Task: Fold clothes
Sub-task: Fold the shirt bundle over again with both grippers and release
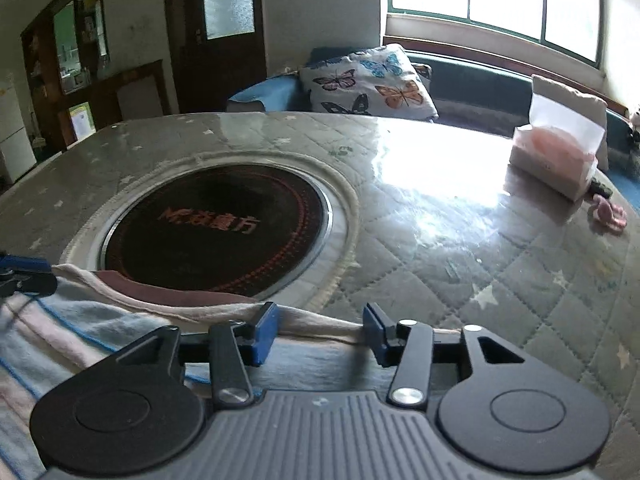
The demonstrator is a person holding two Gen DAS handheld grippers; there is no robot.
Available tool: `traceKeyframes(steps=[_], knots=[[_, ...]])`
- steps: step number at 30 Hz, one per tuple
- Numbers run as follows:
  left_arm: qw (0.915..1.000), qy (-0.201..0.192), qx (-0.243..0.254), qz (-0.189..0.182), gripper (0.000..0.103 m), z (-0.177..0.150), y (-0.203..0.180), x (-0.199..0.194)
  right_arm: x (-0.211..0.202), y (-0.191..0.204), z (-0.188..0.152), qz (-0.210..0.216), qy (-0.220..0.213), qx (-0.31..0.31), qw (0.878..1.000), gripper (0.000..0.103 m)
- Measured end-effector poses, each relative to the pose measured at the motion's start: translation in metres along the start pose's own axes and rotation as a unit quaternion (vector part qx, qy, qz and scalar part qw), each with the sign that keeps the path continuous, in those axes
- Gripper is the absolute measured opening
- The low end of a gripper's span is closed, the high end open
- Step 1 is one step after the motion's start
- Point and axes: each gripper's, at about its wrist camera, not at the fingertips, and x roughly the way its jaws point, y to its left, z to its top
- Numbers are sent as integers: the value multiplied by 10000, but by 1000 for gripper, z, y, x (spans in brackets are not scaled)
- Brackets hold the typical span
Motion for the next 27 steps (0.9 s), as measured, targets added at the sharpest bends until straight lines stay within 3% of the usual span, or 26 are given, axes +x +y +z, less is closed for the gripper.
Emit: traceKeyframes(steps=[8,13,27], knots=[[9998,20,4,212,56,-3,14,-9,-24,55,-5,486,-98,-684,9964,77],[9992,55,-198,356,61,-10,27,-16,-34,101,-9,813,-211,-1166,9896,84],[9966,53,-685,458,77,-35,51,-47,-51,210,-45,1426,-247,-2336,9615,88]])
